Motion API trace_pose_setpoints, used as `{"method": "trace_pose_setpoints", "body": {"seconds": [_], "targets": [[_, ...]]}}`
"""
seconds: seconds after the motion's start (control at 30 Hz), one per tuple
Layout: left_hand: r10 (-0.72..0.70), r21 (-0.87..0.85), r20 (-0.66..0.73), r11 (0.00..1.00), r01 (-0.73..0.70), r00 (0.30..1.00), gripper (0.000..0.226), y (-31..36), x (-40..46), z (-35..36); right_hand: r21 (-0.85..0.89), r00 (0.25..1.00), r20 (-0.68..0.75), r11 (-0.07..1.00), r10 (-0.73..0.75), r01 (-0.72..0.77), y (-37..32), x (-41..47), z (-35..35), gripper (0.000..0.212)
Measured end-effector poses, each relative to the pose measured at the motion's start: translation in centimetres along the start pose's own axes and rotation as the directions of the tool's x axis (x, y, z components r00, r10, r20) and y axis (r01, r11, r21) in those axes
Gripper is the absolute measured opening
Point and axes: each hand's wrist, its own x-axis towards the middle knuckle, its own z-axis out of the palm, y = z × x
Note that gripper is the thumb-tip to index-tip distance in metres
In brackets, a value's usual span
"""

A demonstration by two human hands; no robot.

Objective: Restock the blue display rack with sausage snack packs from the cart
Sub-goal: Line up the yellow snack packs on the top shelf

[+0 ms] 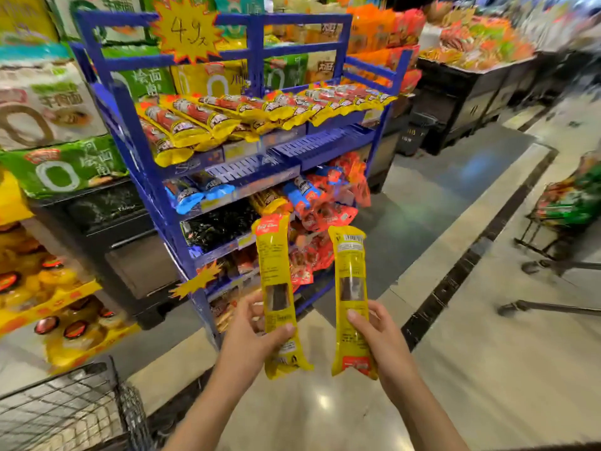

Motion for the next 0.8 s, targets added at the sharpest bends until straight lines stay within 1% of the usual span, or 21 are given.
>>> {"method": "trace_pose_setpoints", "body": {"seconds": [0.13, 0.2, 0.27, 0.3, 0.4, 0.43, 0.5, 0.57, 0.6, 0.67, 0.73, 0.8], "targets": [[0.026, 0.009, -0.024, 1.000, -0.025, 0.999, 0.049, 1.6, 3.7, 2.3, 0.029, 1.000, 0.011, 0.999, 0.017, -0.018, -1.6, 4.0, -1.4, 0.025], [0.031, -0.017, -0.029, 0.999, -0.032, 0.999, 0.047, 2.8, 5.9, 3.7, 0.049, 0.999, 0.039, 0.998, 0.024, -0.026, -2.5, 6.7, -2.1, 0.034], [0.022, -0.052, -0.016, 0.998, -0.023, 1.000, 0.045, 4.0, 8.4, 5.1, 0.042, 0.998, 0.064, 0.999, 0.010, -0.013, -3.7, 9.8, -2.6, 0.038], [0.022, -0.054, -0.012, 0.998, -0.023, 1.000, 0.045, 4.7, 9.7, 5.7, 0.033, 0.997, 0.074, 0.999, 0.001, -0.004, -4.4, 11.4, -2.9, 0.037], [0.034, -0.074, -0.016, 0.997, -0.035, 0.999, 0.046, 5.9, 14.0, 7.0, 0.002, 0.995, 0.094, 1.000, -0.022, 0.022, -6.4, 16.1, -3.6, 0.022], [0.030, -0.087, -0.023, 0.996, -0.032, 0.999, 0.045, 6.5, 15.0, 7.4, 0.004, 0.994, 0.108, 1.000, -0.026, 0.026, -7.0, 17.4, -3.8, 0.023], [0.000, -0.100, -0.020, 0.995, -0.002, 1.000, 0.046, 7.8, 17.3, 7.8, 0.017, 0.991, 0.133, 0.999, -0.033, 0.031, -8.6, 19.8, -3.9, 0.032], [0.009, -0.117, -0.022, 0.993, -0.012, 1.000, 0.045, 8.8, 19.1, 8.3, 0.030, 0.988, 0.155, 0.999, -0.025, 0.020, -9.6, 22.3, -4.2, 0.033], [0.032, -0.136, -0.003, 0.990, -0.032, 0.999, 0.043, 9.1, 19.6, 8.9, 0.042, 0.985, 0.170, 0.999, -0.016, 0.009, -9.8, 23.5, -4.4, 0.034], [0.006, -0.218, 0.030, 0.976, 0.001, 1.000, 0.042, 9.8, 20.4, 9.8, 0.095, 0.976, 0.219, 0.995, -0.008, -0.013, -10.2, 25.5, -4.4, 0.035], [-0.039, -0.322, 0.070, 0.945, 0.059, 0.997, 0.051, 10.8, 22.3, 10.3, 0.137, 0.963, 0.267, 0.988, 0.030, -0.069, -11.0, 27.8, -4.2, 0.029], [-0.103, -0.364, 0.042, 0.925, 0.111, 0.994, 0.063, 11.4, 25.4, 10.8, 0.161, 0.949, 0.310, 0.980, 0.062, -0.117, -12.0, 30.4, -3.9, 0.020]]}}
